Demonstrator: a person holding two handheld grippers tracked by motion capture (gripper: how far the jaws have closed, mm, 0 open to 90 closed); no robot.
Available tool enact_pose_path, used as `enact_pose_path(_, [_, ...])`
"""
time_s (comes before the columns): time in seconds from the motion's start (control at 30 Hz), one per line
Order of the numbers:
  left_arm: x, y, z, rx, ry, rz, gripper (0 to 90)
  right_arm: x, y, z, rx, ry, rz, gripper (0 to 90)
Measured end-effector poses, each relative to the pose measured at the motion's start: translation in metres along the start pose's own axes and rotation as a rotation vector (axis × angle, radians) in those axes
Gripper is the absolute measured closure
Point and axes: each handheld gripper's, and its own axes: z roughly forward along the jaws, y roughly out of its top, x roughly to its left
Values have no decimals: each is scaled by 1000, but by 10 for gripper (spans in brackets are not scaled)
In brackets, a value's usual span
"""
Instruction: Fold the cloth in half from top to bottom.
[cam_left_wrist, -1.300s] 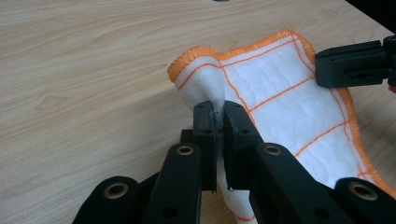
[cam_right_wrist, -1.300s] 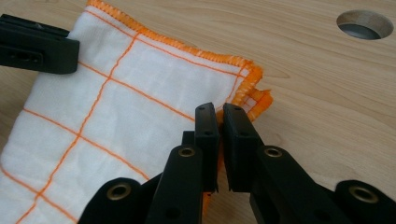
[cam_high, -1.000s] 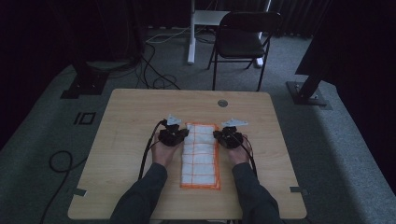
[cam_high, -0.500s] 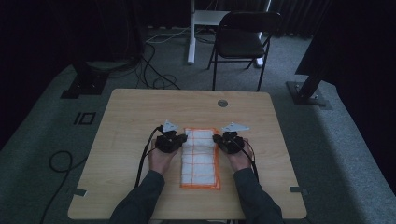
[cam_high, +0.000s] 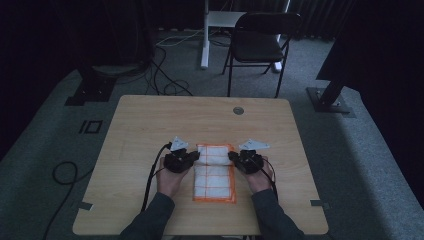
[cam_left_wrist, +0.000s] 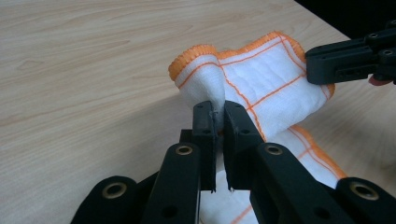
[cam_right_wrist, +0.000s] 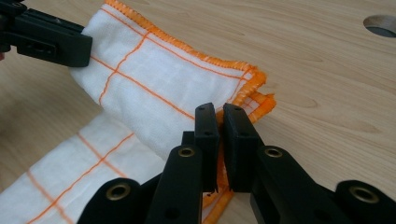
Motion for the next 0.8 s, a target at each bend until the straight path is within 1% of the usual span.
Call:
enact_pose_path(0.03, [0,0,0,0,0,0,851,0,0,0,0,0,0,853])
enact_pose_path(0.07, [-3,-2,-3,4,-1,9,851,2,-1,-3,-1,5,0,853])
enact_pose_path(0.17, [-4,-6,-6,8,-6,10,850,6,-4,-6,1,9,-3,853])
enact_pose_path(0.2, [-6,-10,-8,13,-8,8,850,9,-8,-8,5,16,-10,853])
enact_pose_path(0.23, [-6,-10,-8,13,-8,8,849,9,-8,-8,5,16,-10,853])
enact_pose_path(0.3, [-8,-15,-10,23,-13,8,849,11,-11,-9,7,21,-10,853])
enact_pose_path(0.33, [-10,-21,-12,32,-15,7,849,14,-16,-10,16,28,-7,853])
enact_pose_path(0.37, [-10,-21,-12,32,-15,7,848,14,-16,-10,16,28,-7,853])
enact_pose_path(0.43, [-11,-28,-13,41,-19,-4,847,18,-22,-11,25,34,-10,852])
enact_pose_path(0.53, [-13,-37,-13,63,-20,0,844,20,-31,-10,39,40,-8,852])
enact_pose_path(0.67, [-14,-48,-8,92,-20,-5,841,24,-44,-7,67,43,-3,851])
enact_pose_path(0.8, [-15,-59,-5,114,-23,-7,826,24,-49,-6,86,52,-4,845])
